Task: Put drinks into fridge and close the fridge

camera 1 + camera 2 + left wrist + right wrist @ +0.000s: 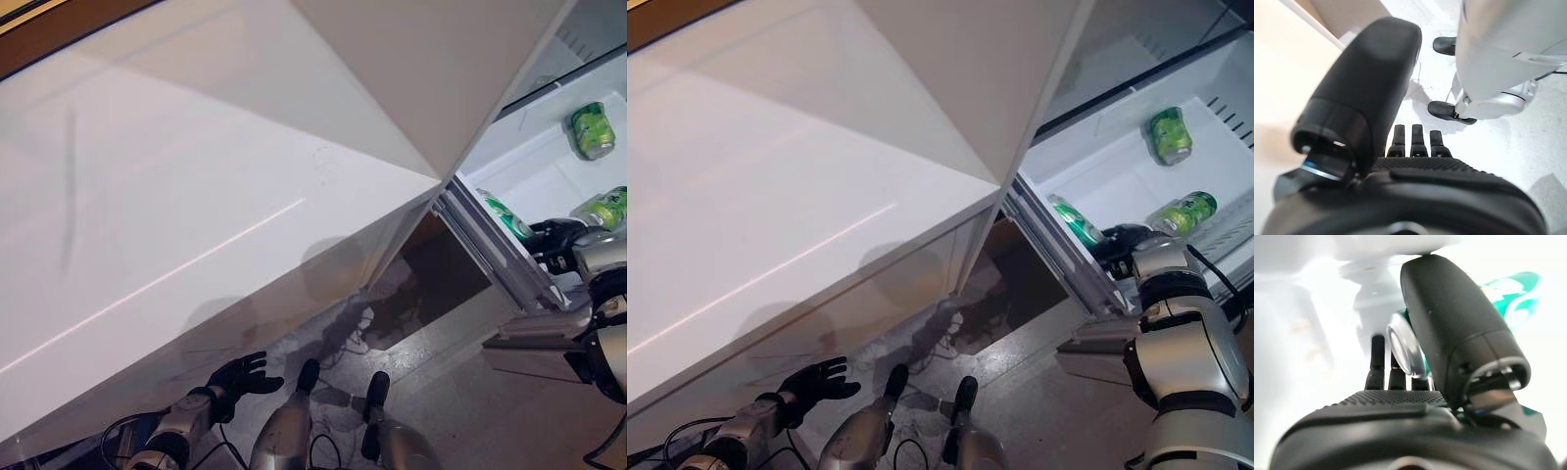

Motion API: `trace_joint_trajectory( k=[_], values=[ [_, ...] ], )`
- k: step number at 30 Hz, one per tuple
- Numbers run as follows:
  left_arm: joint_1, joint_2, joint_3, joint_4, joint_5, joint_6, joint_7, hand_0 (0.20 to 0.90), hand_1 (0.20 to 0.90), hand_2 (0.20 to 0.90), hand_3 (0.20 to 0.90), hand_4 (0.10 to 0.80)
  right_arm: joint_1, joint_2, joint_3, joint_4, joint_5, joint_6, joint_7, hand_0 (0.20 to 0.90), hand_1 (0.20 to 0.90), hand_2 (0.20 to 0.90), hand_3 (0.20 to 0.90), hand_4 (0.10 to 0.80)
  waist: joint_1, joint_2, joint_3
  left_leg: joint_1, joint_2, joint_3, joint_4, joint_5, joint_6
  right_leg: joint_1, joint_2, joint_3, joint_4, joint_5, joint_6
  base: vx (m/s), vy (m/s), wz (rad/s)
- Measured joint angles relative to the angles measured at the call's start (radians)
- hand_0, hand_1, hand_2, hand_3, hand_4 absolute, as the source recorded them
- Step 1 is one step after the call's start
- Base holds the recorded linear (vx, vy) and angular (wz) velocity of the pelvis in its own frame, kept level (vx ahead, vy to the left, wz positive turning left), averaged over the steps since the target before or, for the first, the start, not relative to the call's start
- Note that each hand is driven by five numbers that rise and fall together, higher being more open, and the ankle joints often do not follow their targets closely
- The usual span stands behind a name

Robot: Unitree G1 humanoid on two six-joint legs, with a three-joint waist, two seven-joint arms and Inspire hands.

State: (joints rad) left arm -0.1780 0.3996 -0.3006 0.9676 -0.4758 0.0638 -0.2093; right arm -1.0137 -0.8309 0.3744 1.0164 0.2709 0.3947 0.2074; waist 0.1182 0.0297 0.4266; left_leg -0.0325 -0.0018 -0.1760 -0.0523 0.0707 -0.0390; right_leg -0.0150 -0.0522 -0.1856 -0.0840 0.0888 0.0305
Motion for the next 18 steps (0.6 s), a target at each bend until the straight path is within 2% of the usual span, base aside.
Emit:
trace_joint_trajectory(
  k=[5, 8, 10, 15, 18],
  values=[
    [0.011, -0.003, 0.022, 0.001, 0.002, 0.0, 0.001, 0.9, 0.9, 0.9, 0.9, 0.8, 0.003, -0.051, -0.006, -0.183, 0.089, -0.053, -0.034, 0.9, 0.9, 0.9, 0.9, 0.8, -0.015, -0.006, 0.002, 0.02, 0.002, 0.02, -0.003, -0.001, 0.001, 0.009, 0.002, 0.021, 0.0, 0.006, -0.001, 0.042, 0.017, -0.13],
    [0.023, -0.007, 0.043, 0.006, 0.003, 0.0, 0.005, 0.9, 0.9, 0.9, 0.9, 0.8, 0.005, -0.083, -0.053, -0.268, 0.132, -0.081, -0.09, 0.9, 0.9, 0.9, 0.9, 0.8, -0.02, -0.014, 0.001, 0.036, 0.001, 0.031, -0.005, -0.001, 0.002, 0.02, 0.0, 0.032, 0.0, 0.009, 0.001, 0.043, 0.027, -0.11],
    [0.037, -0.008, 0.048, 0.013, 0.01, -0.001, 0.004, 0.9, 0.9, 0.9, 0.9, 0.8, 0.013, -0.086, -0.102, -0.32, 0.165, -0.092, -0.14, 0.9, 0.9, 0.9, 0.9, 0.8, -0.036, -0.028, -0.004, 0.05, 0.001, 0.035, -0.007, -0.003, 0.004, 0.032, 0.0, 0.035, 0.0, 0.008, 0.001, 0.068, 0.032, -0.07],
    [0.067, -0.024, 0.077, 0.068, 0.034, -0.006, 0.002, 0.9, 0.9, 0.9, 0.9, 0.8, 0.124, -0.086, -0.284, -0.455, 0.226, -0.203, -0.307, 0.9, 0.9, 0.9, 0.9, 0.8, -0.069, -0.07, -0.043, 0.086, 0.001, 0.066, -0.021, -0.007, 0.01, 0.048, -0.001, 0.066, 0.0, 0.007, 0.006, 0.084, 0.036, -0.17],
    [0.075, -0.041, 0.077, 0.089, 0.051, -0.006, 0.001, 0.9, 0.9, 0.9, 0.9, 0.8, 0.217, -0.085, -0.39, -0.518, 0.262, -0.261, -0.416, 0.9, 0.9, 0.9, 0.9, 0.8, -0.072, -0.07, -0.074, 0.105, 0.0, 0.088, -0.029, -0.011, 0.016, 0.053, -0.002, 0.088, 0.0, 0.007, 0.009, 0.122, 0.037, -0.2]
  ],
)
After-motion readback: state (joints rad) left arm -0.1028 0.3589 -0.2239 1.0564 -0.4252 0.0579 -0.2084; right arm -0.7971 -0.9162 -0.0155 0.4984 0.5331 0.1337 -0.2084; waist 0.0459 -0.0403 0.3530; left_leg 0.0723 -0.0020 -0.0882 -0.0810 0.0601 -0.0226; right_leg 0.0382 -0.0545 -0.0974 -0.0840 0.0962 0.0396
